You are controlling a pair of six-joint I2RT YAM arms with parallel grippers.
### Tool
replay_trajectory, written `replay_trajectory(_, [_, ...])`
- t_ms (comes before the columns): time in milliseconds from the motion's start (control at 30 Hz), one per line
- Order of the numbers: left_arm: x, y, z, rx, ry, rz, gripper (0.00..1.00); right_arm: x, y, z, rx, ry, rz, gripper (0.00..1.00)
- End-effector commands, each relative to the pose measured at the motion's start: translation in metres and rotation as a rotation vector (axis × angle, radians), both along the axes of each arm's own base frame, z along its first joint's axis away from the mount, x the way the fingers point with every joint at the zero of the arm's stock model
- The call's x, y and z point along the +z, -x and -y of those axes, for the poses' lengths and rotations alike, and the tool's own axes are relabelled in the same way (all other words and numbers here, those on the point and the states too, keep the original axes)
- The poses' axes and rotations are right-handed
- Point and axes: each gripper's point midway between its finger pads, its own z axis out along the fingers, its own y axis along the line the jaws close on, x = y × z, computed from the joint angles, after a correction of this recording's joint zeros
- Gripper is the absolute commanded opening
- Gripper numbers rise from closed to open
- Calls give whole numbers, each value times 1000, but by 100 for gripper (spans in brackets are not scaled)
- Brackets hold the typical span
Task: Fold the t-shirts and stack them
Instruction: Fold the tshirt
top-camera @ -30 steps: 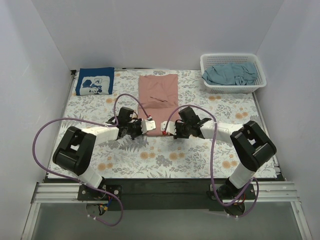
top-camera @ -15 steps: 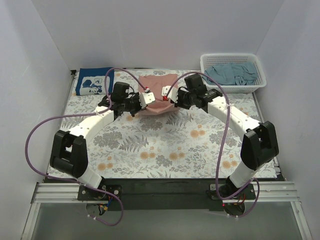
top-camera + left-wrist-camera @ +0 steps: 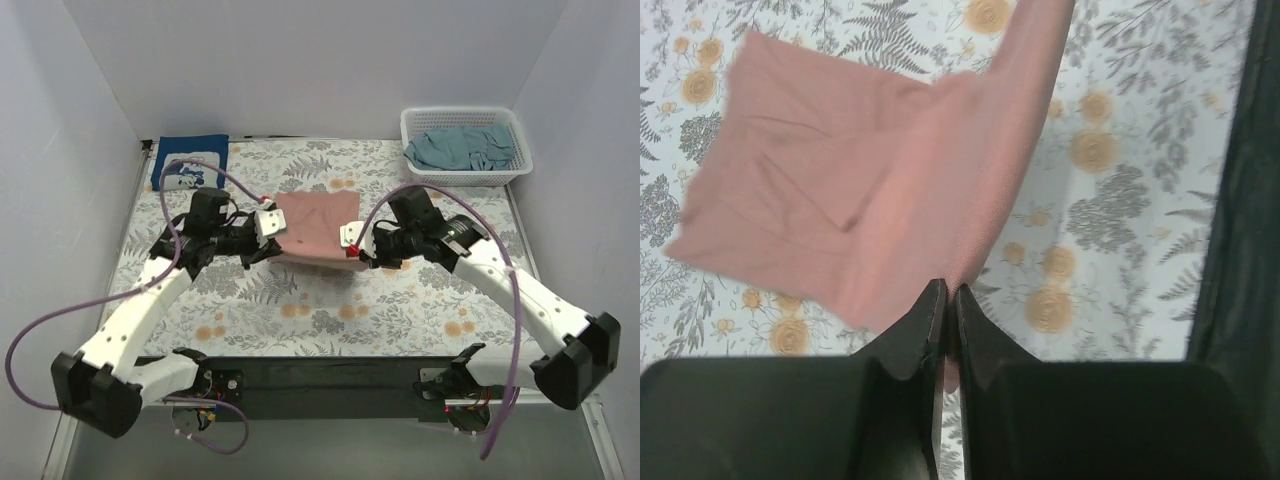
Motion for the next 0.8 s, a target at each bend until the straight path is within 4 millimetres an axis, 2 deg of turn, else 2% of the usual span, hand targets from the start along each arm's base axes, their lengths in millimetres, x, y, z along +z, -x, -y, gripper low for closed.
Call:
replay_trajectory(0, [16,54,-6,-4,70,-119,0,30,29,2,14,-74,-32,1])
replay_trajectory(100, [30,48,-9,49,76,-94,0,34,25,-2,5,-75,-45,1])
replay_trajectory(133, [28,44,-8,59,70,-107,0,38,22,-5,8,-81,-36,1])
replay_trajectory(200, [30,32,-8,86,61,-107,0,31,18,-8,15,-63,-47,1])
replay_trajectory(433, [0,-3,-7,126,7,-94,0,8,1,-16,30,-9,-77,1])
replay_trajectory(533, [-17,-16,-12,150,-13,-108,0,-9,-11,-19,19,20,-122,1])
replay_trajectory(567, [-23,-22,-17,166,-18,-119,0,-8,-16,-22,20,11,-124,1])
replay_trajectory(633, [-25,-31,-22,184,-14,-112,0,-17,-25,-24,14,24,-141,1])
replay_trajectory(700, [-35,-44,-30,208,-23,-131,0,-17,-36,-28,14,21,-139,1])
replay_trajectory(767, [-39,-57,-35,229,-22,-131,0,-29,-43,-32,16,37,-162,1])
